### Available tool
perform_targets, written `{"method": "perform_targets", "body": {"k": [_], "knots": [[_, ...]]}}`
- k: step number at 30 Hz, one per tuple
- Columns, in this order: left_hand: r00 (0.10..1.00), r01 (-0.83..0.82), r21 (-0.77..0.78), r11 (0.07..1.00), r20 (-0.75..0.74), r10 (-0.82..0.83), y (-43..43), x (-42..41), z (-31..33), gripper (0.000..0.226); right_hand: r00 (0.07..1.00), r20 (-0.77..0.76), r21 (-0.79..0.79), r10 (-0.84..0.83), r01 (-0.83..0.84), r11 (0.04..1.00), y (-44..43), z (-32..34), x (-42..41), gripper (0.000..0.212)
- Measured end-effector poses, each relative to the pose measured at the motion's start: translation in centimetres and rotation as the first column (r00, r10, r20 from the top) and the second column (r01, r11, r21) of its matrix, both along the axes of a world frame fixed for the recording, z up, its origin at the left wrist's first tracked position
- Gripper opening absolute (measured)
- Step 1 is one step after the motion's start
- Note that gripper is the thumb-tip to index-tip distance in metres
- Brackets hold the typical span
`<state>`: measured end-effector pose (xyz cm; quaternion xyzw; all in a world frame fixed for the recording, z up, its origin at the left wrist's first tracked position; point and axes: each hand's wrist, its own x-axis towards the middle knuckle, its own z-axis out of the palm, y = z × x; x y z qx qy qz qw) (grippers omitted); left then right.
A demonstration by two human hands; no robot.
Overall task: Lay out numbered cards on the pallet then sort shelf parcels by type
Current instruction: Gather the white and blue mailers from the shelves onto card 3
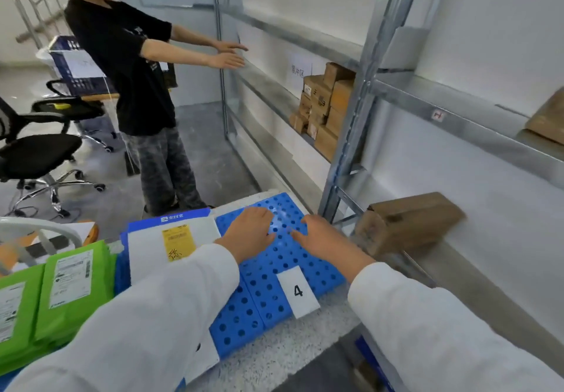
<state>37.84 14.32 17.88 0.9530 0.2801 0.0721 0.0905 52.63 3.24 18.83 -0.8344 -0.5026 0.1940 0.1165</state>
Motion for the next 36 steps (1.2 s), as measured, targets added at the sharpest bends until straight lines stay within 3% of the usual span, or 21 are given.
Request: {"method": "perform_targets", "body": {"k": [6, 13, 18, 21, 25, 29, 36], "knots": [[0.989, 0.147, -0.022, 0.989, -0.014, -0.147, -9.4, 5.4, 0.3, 0.025, 0.998, 0.021, -0.013, -0.058, 0.058, 0.998, -9.6, 0.2, 1.1, 0.039], [0.95, 0.299, 0.044, 0.953, -0.107, -0.293, -16.6, 9.6, -1.7, 0.035, 0.959, -0.158, 0.009, -0.233, 0.238, 0.971, -17.5, -1.6, 3.5, 0.031], [0.93, 0.345, 0.025, 0.938, -0.147, -0.338, -18.7, 12.4, -2.5, 0.037, 0.922, -0.119, -0.079, -0.368, 0.361, 0.929, -22.4, -3.7, 6.2, 0.045], [0.905, 0.387, -0.029, 0.922, -0.177, -0.386, -20.4, 14.8, -3.4, 0.036, 0.872, -0.157, -0.105, -0.465, 0.453, 0.885, -25.3, -5.1, 7.9, 0.048], [0.861, 0.461, -0.123, 0.879, -0.18, -0.476, -23.3, 18.7, -5.1, 0.033, 0.798, -0.178, -0.157, -0.576, 0.554, 0.817, -29.4, -7.1, 9.7, 0.025], [0.815, 0.517, -0.218, 0.828, -0.171, -0.554, -26.5, 22.7, -8.3, 0.035, 0.723, -0.154, -0.26, -0.673, 0.628, 0.734, -32.9, -9.4, 11.5, 0.047], [0.683, 0.662, -0.192, 0.725, -0.244, -0.688, -28.4, 27.6, -14.0, 0.036, 0.611, -0.061, -0.328, -0.789, 0.734, 0.595, -36.4, -12.9, 15.1, 0.03]]}}
